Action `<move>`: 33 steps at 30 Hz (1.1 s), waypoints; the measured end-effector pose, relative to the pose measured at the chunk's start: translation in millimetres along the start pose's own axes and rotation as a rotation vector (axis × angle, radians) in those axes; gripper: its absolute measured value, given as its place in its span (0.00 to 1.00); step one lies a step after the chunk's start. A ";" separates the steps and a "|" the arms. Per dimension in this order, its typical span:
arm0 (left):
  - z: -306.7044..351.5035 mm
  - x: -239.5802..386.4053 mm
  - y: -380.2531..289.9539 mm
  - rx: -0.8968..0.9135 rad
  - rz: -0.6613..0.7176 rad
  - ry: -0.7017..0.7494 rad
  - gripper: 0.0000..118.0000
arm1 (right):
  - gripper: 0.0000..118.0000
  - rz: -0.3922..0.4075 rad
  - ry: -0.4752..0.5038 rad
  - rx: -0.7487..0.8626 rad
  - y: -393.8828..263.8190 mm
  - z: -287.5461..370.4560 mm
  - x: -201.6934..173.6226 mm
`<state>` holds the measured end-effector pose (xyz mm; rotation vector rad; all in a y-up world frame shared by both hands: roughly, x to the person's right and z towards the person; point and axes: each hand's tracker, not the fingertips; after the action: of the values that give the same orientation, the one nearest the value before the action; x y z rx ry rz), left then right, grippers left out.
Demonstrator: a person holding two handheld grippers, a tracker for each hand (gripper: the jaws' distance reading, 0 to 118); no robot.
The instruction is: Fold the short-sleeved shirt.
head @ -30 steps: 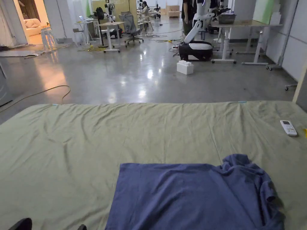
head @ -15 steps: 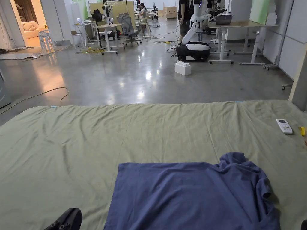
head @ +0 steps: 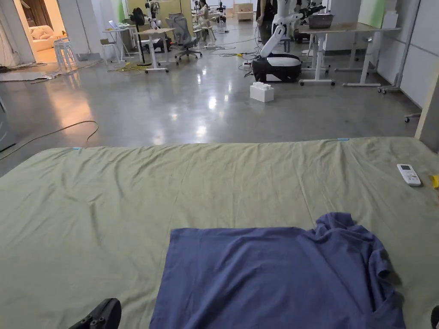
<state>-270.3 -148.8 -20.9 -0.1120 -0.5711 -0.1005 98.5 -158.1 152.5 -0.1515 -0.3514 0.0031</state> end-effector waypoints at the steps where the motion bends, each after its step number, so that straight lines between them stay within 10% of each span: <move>1: -1.6 -1.5 -0.7 -0.008 0.003 -0.002 0.00 | 0.00 -0.004 0.000 -0.003 -0.1 0.2 -0.5; 3: -7.8 -7.3 -6.2 -0.051 0.025 -0.011 0.04 | 0.00 -0.012 -0.001 -0.011 -2.1 -0.8 0.1; 7: -24.6 -26.5 -34.9 -0.178 0.056 -0.015 0.47 | 0.00 -0.016 0.001 -0.060 -13.5 -3.9 3.3; 17: -66.5 -59.6 -140.0 -0.526 0.035 -0.106 0.56 | 0.00 -0.113 -0.008 -0.185 -42.1 -10.5 15.5; 27: -115.9 -55.6 -188.9 -0.744 -0.045 -0.222 0.54 | 0.00 -0.132 -0.037 -0.242 -47.9 -12.8 18.9; 31: -132.2 -49.8 -193.8 -0.782 -0.084 -0.231 0.14 | 0.00 -0.121 -0.054 -0.253 -48.4 -10.6 21.7; 33: -140.1 -46.6 -197.3 -0.806 -0.076 -0.252 0.11 | 0.00 -0.119 -0.071 -0.261 -50.2 -9.2 25.1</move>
<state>-259.4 -359.7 -148.0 -0.8961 -0.7597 -0.3920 124.0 -208.3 160.0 -0.3897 -0.4304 -0.1554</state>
